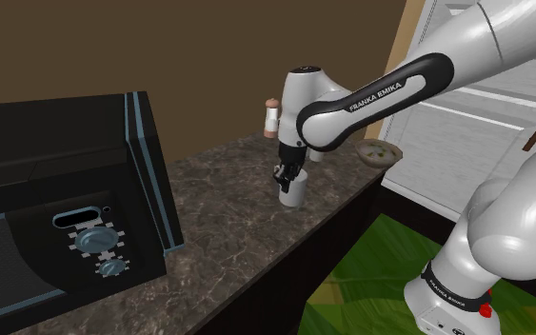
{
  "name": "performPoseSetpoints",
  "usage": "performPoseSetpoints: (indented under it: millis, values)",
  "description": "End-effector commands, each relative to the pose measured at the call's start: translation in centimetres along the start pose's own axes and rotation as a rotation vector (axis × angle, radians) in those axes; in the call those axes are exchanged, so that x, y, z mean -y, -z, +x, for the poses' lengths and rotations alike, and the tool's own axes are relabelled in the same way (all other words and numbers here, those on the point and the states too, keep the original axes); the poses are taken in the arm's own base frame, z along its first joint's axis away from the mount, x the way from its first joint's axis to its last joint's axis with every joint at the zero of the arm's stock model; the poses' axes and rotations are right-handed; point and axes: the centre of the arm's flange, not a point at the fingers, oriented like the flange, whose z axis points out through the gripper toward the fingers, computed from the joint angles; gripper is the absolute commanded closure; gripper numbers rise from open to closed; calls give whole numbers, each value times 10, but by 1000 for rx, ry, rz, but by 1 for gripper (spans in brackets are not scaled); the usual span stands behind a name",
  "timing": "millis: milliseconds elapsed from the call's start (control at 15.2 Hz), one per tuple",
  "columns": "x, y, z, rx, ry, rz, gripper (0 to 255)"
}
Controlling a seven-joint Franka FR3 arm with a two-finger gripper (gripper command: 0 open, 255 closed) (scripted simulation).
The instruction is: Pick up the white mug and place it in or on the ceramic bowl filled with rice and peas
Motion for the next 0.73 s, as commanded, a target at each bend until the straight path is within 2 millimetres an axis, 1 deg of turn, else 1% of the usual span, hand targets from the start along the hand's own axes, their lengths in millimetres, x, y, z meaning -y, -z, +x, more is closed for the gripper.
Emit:
performPoseSetpoints:
  millis: [0, 660]
  values:
    - [0, 11, 1, 0, 0, 0, 255]
    - [0, 63, 3, 0, 0, 0, 255]
